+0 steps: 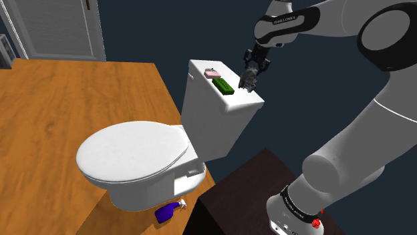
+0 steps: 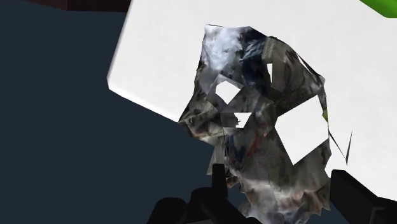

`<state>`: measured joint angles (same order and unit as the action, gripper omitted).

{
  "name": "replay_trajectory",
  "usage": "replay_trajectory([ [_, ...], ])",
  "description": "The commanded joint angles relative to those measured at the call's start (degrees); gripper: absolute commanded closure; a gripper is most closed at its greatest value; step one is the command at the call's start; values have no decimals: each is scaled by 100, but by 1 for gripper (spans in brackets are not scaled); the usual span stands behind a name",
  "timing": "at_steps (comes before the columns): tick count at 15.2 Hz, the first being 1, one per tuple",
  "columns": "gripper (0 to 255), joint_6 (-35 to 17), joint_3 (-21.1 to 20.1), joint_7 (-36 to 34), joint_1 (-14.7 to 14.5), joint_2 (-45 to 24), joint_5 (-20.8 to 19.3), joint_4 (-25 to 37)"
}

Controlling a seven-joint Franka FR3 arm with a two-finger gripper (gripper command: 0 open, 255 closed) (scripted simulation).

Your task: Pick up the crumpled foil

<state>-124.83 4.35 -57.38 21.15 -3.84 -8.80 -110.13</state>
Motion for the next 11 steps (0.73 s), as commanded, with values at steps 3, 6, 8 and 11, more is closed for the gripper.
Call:
replay_trajectory([
  [3, 255, 214, -4, 32, -4, 51, 16, 159],
  [6, 255, 435, -7, 62, -7, 94, 32, 338],
  [8, 255, 582, -10, 82, -9, 116, 41, 465],
  [11, 255, 806, -14, 112, -11, 141, 55, 665],
])
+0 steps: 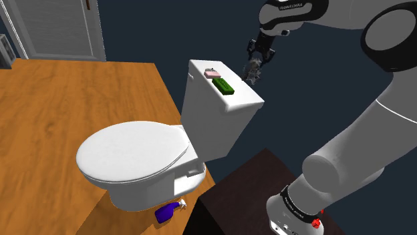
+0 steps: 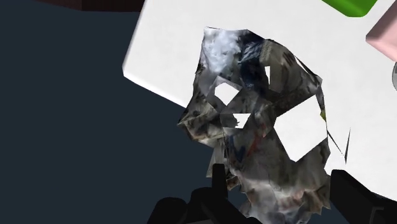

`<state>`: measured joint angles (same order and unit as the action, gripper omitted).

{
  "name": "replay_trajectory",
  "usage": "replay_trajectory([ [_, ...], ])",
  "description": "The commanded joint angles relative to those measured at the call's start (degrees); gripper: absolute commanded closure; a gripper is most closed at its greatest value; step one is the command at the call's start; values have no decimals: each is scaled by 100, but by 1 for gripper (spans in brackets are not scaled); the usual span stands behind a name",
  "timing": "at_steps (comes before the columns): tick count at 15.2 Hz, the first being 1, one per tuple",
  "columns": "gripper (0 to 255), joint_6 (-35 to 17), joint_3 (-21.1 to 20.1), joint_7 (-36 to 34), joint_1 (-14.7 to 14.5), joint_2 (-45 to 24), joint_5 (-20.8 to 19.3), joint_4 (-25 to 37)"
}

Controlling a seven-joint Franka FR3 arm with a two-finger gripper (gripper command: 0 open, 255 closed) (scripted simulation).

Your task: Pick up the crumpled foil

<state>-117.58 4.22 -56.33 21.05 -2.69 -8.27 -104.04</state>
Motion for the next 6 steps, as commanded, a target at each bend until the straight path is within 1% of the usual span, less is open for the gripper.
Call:
replay_trajectory([
  [1, 255, 156, -2, 17, -2, 32, 7, 126],
  [4, 255, 382, -5, 47, -5, 42, 20, 345],
  [6, 255, 393, -5, 48, -5, 42, 20, 356],
])
